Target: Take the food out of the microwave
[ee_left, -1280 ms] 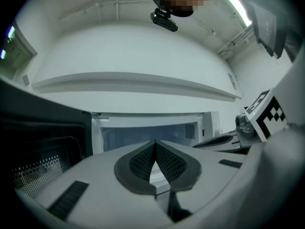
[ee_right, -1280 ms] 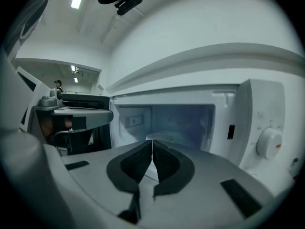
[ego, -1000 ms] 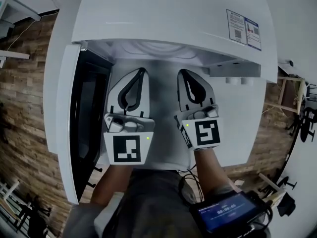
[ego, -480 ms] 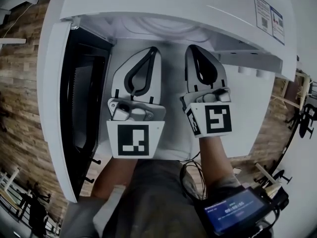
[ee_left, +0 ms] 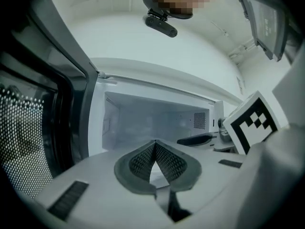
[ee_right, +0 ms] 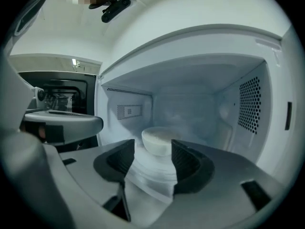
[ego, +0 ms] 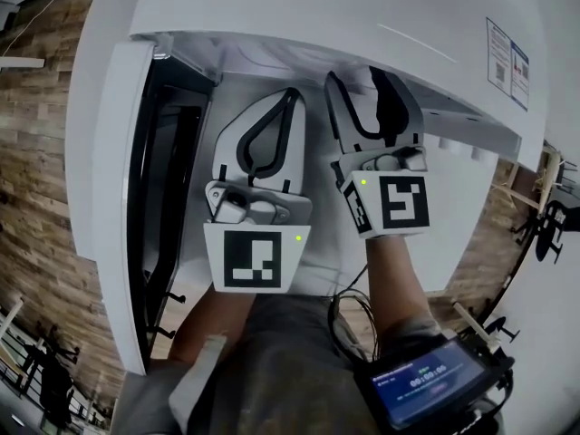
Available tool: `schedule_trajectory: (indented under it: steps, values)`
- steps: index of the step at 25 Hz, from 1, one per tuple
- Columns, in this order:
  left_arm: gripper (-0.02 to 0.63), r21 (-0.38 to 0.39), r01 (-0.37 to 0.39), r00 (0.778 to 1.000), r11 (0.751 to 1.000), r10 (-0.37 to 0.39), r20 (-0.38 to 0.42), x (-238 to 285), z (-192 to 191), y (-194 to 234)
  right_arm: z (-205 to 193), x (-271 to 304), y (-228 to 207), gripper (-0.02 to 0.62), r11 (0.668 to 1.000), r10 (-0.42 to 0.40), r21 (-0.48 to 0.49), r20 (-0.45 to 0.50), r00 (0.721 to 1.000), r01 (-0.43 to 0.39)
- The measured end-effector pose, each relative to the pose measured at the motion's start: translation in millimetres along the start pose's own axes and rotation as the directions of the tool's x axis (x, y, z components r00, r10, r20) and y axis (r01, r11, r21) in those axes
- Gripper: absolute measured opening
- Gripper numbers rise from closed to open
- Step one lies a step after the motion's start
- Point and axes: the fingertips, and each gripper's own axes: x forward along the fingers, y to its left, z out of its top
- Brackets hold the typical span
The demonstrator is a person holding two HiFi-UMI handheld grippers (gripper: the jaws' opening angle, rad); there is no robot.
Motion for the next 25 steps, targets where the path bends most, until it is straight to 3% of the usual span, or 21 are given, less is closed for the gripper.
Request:
schedule_trajectory:
  steps: [4,8,14,20,25]
  values:
    - [0.006,-0.004,0.0,1.0,1.0,0.0,-0.006,2.0,-0.9,1.9,2.2,17.3,-8.8,0.393,1.0,-0.03,-0.001,-0.013,0.999,0.03]
    - [0.006,-0.018,-0.019,1.0,1.0,0.019,-0.007,3.0,-3.4,6.9,1.7,40.2,-16.3,0.482,1.0,-0.027,-0.011,-0.037,0.999,0.026]
    - [0.006,-0.021,-0.023,1.0,1.0,0.023,-0.014,5.1,-6.9,6.7,-3.7,67.2,-17.1,0.492,1.0,-0.019,-0.02,-0.048,0.999,0.018]
    - [0.006,0.004,-0.022,1.0,1.0,0.022,-0.002,3.4,1.5,10.3,-4.1,71.7,-27.1,0.491,0.996,-0.092,-0.016,-0.056,0.994,0.091]
    - [0.006,0.017,-0.019,1.0,1.0,0.019,0.003,2.7,5.9,8.5,-5.7,69.2,-25.1,0.437,0.997,-0.069,-0.047,-0.066,0.995,0.066]
